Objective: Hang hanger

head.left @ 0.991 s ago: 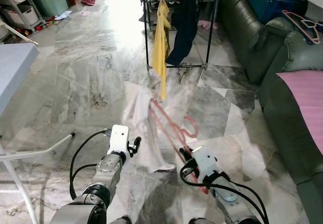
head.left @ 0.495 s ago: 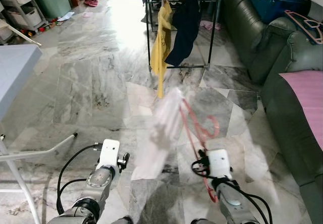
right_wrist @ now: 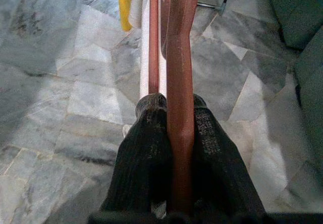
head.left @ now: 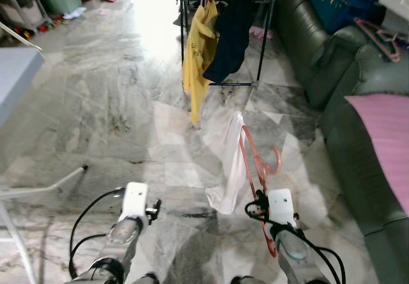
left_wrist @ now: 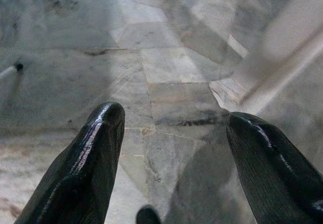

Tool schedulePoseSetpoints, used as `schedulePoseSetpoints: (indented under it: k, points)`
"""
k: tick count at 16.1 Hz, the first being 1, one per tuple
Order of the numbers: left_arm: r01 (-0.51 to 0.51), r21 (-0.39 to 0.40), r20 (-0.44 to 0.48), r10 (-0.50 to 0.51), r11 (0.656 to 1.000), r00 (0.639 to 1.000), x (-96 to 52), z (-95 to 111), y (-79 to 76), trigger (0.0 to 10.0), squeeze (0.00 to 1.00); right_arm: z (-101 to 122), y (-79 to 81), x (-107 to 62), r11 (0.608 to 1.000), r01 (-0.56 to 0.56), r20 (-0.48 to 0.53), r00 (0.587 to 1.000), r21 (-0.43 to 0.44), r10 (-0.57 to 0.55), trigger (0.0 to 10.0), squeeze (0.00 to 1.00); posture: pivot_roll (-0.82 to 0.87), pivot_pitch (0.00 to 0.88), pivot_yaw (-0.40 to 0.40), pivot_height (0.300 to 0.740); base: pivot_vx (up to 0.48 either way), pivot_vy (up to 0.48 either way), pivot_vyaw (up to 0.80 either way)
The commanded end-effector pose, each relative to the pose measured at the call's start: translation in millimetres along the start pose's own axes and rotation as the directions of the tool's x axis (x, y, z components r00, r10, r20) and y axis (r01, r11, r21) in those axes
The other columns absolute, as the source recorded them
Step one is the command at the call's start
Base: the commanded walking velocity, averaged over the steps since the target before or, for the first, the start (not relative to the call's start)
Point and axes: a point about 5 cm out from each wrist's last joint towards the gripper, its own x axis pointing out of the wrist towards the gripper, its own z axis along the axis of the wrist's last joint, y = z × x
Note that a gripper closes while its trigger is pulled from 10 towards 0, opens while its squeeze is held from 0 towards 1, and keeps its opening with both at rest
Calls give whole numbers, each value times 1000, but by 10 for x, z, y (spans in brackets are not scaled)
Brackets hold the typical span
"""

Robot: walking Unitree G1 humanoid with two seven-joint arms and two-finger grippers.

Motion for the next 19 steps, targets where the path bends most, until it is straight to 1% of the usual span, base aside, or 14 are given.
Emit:
schedulePoseSetpoints:
  k: [1, 2, 3, 4, 5, 6, 7, 8, 9, 10, 12, 14, 15, 19]
  points:
    - [-46, -16, 6, 46, 999, 999, -33, -33, 118, 10000, 0, 47, 49, 35, 1000, -7, 12, 1000, -5, 7, 10000, 0, -73, 108, -43, 740, 0, 0, 0]
    - [-67, -47, 17, 68, 997, 998, -44, -34, 158, 10000, 0, 56, -10, 48, 1000, 19, 4, 1000, 17, -19, 10000, 0, -75, 144, -45, 740, 0, 0, 0]
    - [-65, -45, 14, 66, 997, 998, -53, -55, 159, 10000, 0, 47, -37, 40, 999, 33, 2, 999, 19, -33, 10000, 0, -78, 140, -45, 740, 0, 0, 0]
    - [-48, -4, 6, 48, 999, 999, -65, -97, 108, 10000, 0, -1, -115, 5, 997, 71, -11, 997, 20, -71, 10000, 0, -70, 142, -33, 740, 0, 0, 0]
    - [-48, -16, 3, 48, 999, 999, -67, -108, 94, 10000, 0, -26, -134, -15, 996, 82, -18, 997, 29, -81, 10000, 0, -71, 136, -23, 740, 0, 0, 0]
    - [-14, -25, 10, 14, 1000, 1000, -59, -102, 23, 10000, 0, -67, -169, -46, 995, 92, -28, 995, 24, -92, 10000, 0, -90, 110, -2, 740, 0, 0, 0]
    - [1, -26, 10, 0, 1000, 1000, -54, -99, -8, 10000, 0, -77, -182, -48, 995, 95, -36, 995, 18, -94, 10000, 0, -99, 104, 5, 740, 0, 0, 0]
    - [59, 4, -14, -58, 998, 998, -60, -145, -110, 10000, 0, -108, -214, -65, 992, 128, -52, 991, 19, -126, 10000, 0, -110, 87, -8, 740, 0, 0, 0]
    - [70, -13, -13, -70, 997, 997, -57, -143, -137, 10000, 0, -98, -224, -61, 989, 140, -47, 989, 42, -138, 10000, 0, -109, 81, -8, 740, 0, 0, 0]
    - [82, 17, 3, -82, 997, 997, -44, -106, -176, 10000, 0, -87, -216, -47, 991, 134, -49, 990, 28, -133, 10000, 0, -103, 70, -11, 740, 0, 0, 0]
    - [78, -31, 21, -77, 997, 997, -25, -57, -176, 10000, 0, -58, -197, -19, 992, 126, -45, 991, 18, -125, 10000, 0, -109, 70, -11, 740, 0, 0, 0]
    - [115, -30, 43, -114, 993, 993, -5, 5, -225, 10000, 0, 35, -183, 36, 994, 111, -9, 994, 14, -111, 10000, 0, -127, 67, -10, 740, 0, 0, 0]
    - [123, -40, 49, -121, 992, 991, 3, 22, -250, 10000, 0, 45, -185, 36, 994, 108, 0, 994, 13, -108, 10000, 0, -132, 69, -13, 740, 251, 0, 0]
    - [132, -47, 48, -130, 990, 990, 4, 22, -270, 10000, 0, 5, -175, -2, 995, 102, -2, 995, 8, -102, 10000, 0, -147, 88, -8, 740, 257, 0, 0]
